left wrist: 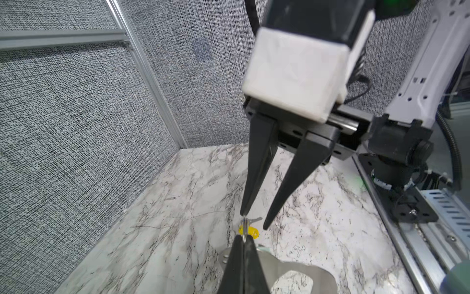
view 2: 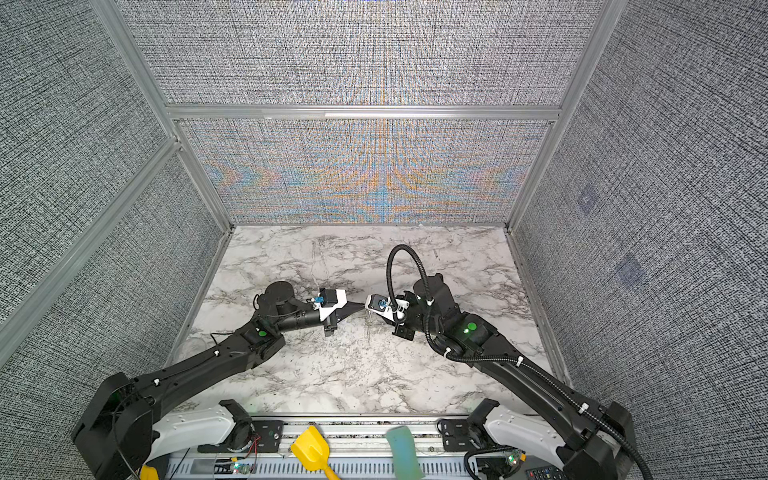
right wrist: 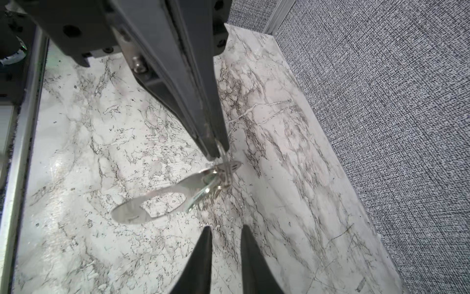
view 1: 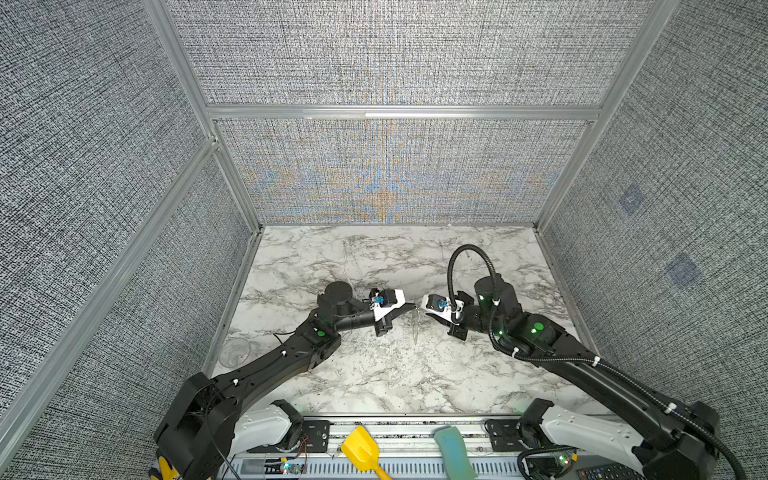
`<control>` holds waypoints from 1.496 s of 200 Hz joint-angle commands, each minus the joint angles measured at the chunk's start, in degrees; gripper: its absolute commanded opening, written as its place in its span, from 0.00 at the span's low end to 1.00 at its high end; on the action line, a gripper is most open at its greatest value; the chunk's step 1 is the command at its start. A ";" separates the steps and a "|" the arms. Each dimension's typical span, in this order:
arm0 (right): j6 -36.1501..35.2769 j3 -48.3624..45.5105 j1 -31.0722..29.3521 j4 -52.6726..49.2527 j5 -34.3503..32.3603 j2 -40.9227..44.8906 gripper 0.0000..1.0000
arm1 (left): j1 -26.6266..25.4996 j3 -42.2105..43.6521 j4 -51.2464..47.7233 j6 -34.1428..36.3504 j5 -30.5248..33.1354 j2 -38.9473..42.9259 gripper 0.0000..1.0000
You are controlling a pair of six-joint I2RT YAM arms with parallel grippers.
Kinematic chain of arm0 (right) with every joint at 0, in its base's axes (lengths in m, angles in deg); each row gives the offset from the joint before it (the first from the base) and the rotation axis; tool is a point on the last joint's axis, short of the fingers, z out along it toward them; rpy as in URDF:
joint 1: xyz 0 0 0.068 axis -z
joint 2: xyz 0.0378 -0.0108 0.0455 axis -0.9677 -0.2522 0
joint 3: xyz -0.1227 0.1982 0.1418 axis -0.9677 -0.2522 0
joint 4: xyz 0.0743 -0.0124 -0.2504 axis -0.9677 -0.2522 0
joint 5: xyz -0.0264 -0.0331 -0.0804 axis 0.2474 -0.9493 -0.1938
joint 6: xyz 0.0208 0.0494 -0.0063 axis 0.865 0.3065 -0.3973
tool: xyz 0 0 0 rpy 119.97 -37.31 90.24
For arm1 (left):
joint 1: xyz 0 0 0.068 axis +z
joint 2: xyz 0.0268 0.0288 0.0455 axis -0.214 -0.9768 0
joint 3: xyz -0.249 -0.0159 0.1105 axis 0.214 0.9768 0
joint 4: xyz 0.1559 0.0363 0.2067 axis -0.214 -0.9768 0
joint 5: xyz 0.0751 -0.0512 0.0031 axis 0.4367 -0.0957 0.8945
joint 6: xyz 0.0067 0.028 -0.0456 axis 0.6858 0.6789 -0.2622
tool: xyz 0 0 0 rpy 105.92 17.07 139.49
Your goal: Remove the keys from the keyring
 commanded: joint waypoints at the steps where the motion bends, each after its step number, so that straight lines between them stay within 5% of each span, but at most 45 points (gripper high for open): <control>1: 0.88 0.01 -0.01 3.62 2.23 0.60 0.23 | 0.53 0.53 7.82 -5.43 -4.28 -0.48 0.00; 176: 2.92 4.45 -0.05 3.34 10.65 -0.52 0.14 | 1.22 2.15 11.74 -8.19 -6.39 -1.35 0.00; 261: 2.61 5.49 0.29 0.28 10.69 -1.65 0.00 | 1.41 1.40 9.59 -6.98 -5.89 -1.10 0.00; 273: 2.74 6.61 0.56 -1.63 9.93 -2.26 0.00 | 1.50 0.78 5.27 -3.16 -3.06 0.15 0.24; 299: 2.06 10.51 0.75 -9.37 8.58 -4.68 0.00 | 1.50 -2.25 -7.81 7.66 3.82 3.45 0.33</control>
